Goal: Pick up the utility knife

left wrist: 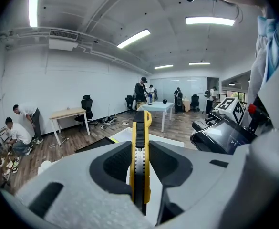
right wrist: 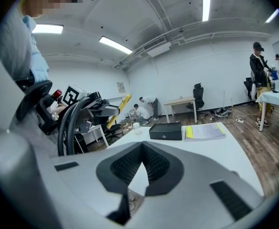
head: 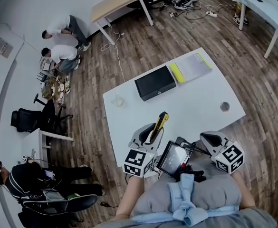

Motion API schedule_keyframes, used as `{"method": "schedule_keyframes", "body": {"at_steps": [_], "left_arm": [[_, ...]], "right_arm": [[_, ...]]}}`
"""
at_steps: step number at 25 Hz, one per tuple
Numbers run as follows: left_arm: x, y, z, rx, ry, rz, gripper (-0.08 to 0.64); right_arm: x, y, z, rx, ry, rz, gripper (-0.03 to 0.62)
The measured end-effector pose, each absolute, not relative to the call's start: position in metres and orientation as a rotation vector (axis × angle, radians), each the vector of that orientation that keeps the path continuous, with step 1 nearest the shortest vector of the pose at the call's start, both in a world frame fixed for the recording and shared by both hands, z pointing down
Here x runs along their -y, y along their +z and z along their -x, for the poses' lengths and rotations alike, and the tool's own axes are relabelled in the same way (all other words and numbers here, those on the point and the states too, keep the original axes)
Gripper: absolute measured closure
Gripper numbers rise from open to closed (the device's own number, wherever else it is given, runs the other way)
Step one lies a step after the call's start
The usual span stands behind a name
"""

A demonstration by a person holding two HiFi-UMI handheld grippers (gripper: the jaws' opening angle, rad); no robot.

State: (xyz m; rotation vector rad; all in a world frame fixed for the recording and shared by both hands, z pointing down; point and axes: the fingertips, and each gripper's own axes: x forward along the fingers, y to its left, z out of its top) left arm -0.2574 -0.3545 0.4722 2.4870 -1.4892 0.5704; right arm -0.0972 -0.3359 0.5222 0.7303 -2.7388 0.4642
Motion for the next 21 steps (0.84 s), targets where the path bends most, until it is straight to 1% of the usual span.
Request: {"method": "schedule_keyframes", "body": {"at_steps": [21], "left_arm": [[0.366,0.478,0.263,1.451,0.598,-2.486,0.436]], "right_arm": [[0.347,0.518,0.100,2.730,0.451,-0.758,0.565]]}}
